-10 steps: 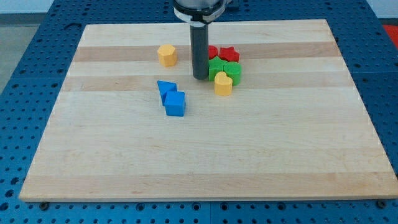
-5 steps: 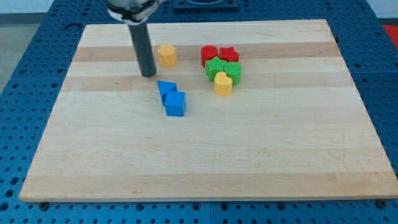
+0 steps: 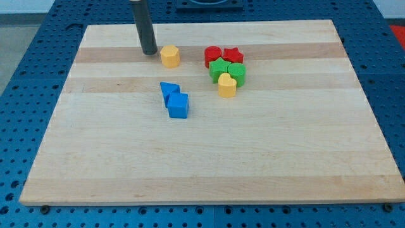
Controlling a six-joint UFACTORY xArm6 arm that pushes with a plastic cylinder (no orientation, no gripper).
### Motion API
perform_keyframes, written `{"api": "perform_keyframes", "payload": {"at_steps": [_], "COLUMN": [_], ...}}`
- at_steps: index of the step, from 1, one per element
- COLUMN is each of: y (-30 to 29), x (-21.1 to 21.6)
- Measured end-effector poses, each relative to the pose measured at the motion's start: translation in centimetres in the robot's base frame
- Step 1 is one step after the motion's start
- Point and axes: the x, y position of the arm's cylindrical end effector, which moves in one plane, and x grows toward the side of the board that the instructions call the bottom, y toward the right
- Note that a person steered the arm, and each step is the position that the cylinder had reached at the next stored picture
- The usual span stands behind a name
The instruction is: Push the yellow hexagon along with yellow heart towards center
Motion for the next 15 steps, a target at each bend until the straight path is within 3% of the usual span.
{"api": "perform_keyframes", "payload": {"at_steps": [5,9,13,15], "y": [3.6,2.5,9.1,6.7], "x": [6.8,5.1,6.2,6.0]}}
